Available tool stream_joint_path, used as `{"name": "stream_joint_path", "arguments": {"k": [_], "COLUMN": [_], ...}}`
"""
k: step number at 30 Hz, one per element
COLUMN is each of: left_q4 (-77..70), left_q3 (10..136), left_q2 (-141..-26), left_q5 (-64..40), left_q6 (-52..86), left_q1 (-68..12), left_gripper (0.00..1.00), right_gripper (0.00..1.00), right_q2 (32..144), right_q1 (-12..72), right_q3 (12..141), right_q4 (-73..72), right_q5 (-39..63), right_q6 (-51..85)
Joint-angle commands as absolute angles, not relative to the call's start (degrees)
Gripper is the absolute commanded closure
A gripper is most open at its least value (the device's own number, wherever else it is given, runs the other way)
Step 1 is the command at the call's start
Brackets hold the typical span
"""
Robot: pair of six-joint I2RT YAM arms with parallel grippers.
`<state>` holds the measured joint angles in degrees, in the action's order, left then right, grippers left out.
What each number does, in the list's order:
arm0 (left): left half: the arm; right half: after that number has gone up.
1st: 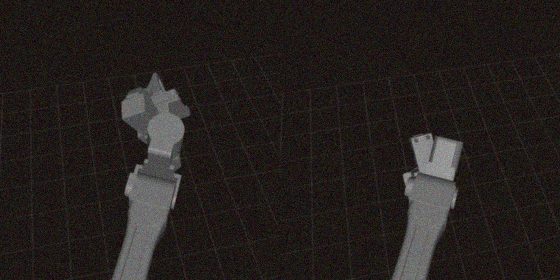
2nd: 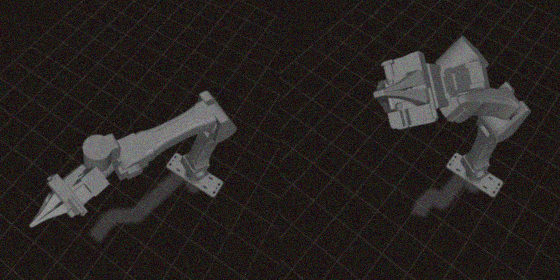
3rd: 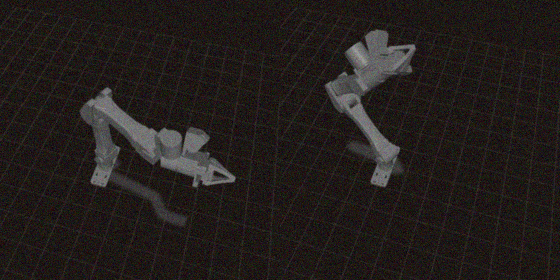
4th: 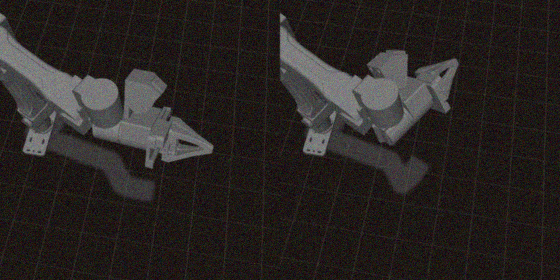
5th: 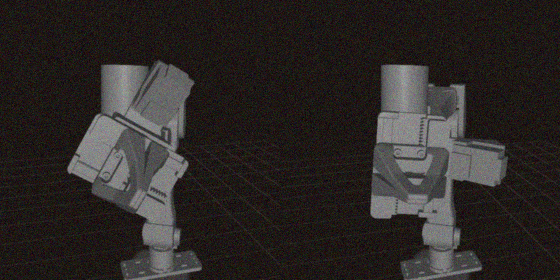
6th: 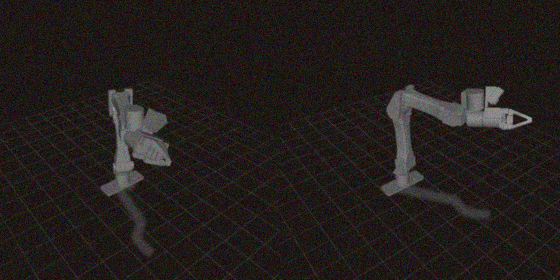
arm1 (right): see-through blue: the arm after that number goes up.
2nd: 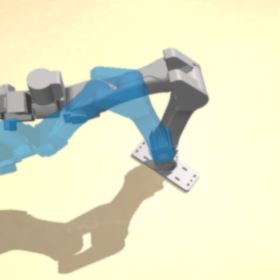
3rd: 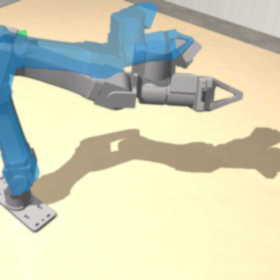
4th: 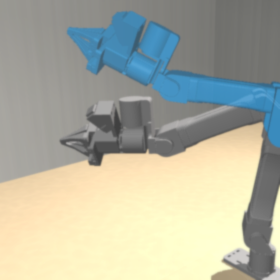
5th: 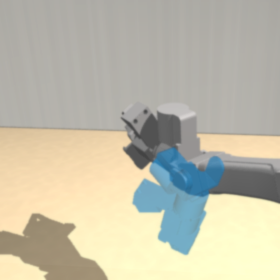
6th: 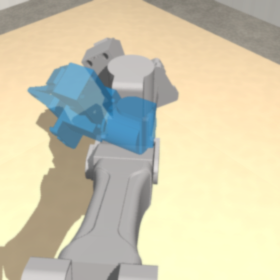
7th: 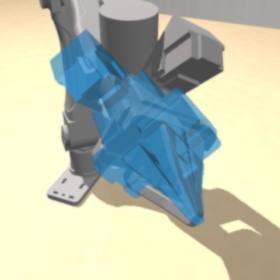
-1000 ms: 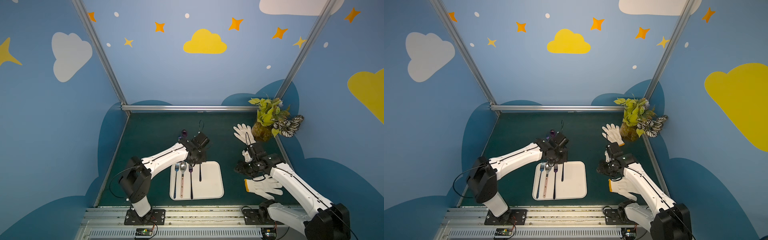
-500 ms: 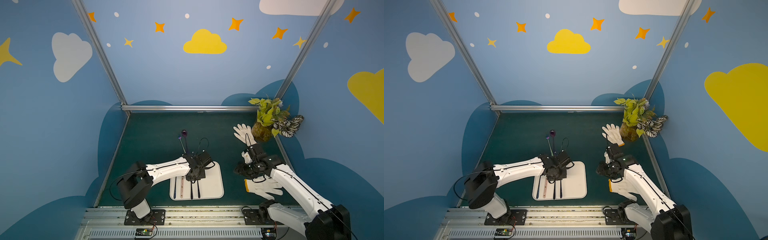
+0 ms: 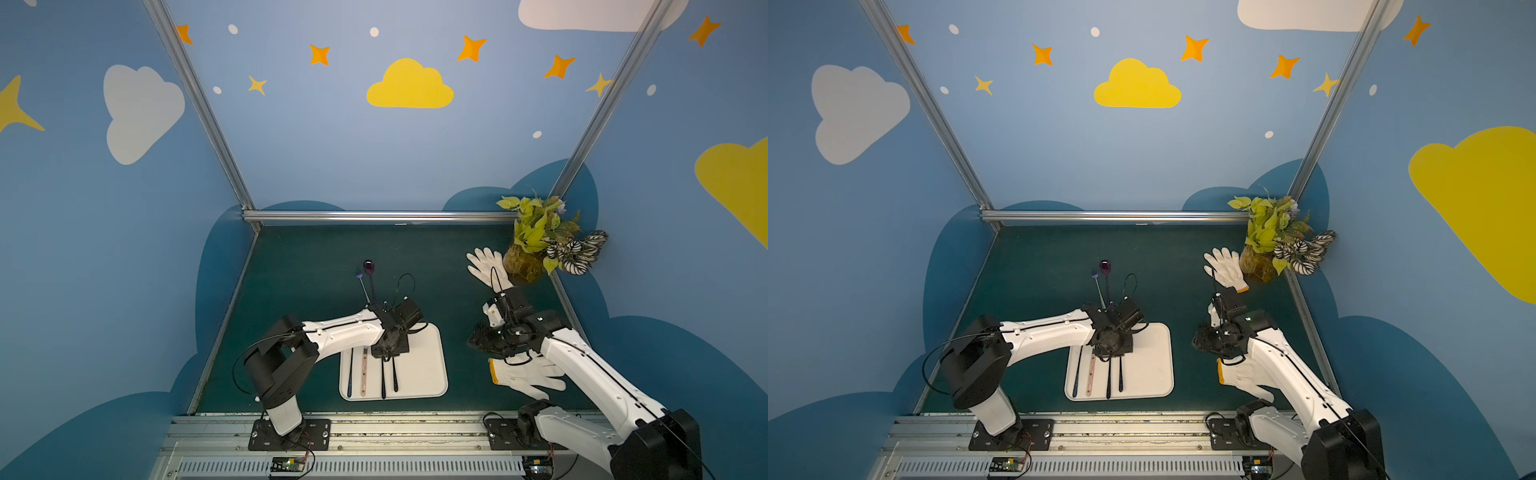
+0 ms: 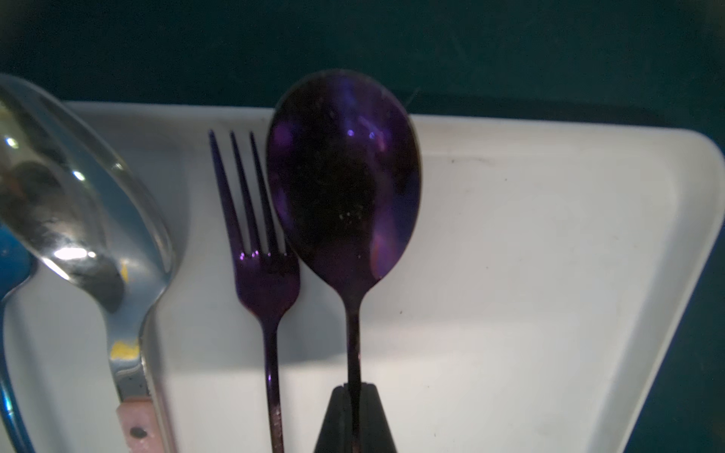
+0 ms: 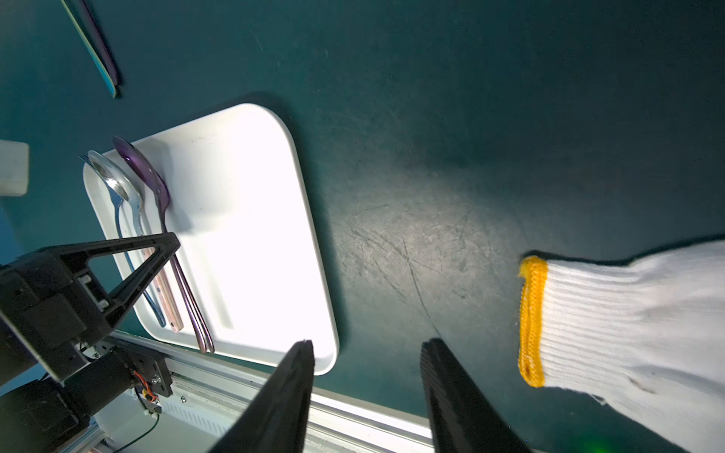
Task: Set the spoon and fork side by side
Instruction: Place the spoon on the tray.
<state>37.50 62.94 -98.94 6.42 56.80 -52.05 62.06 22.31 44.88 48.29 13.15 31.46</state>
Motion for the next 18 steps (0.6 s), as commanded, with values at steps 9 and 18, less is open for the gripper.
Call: {"name": "stream_joint_path", "arguments": {"k": [9,18], "left_q4": [37.4,37.2], "left_q3": [63.7,63.9], "left_q2": [-100.5,-102.0], "left_q5": [4.8,5.2], "left_q6": [56.1,56.1], "left_q1": [-52.8,-52.9], "left_gripper": [0.93,0.9], "right_gripper": [0.5,0.5], "right_q2": [61.8,61.3], "right_q1": [22.1,22.0], "right_q3": [44.2,43.7], "right_q4": [49.0,49.0], "right_q5": [13.2,13.2], "right_q6": [31.5,31.6]}}
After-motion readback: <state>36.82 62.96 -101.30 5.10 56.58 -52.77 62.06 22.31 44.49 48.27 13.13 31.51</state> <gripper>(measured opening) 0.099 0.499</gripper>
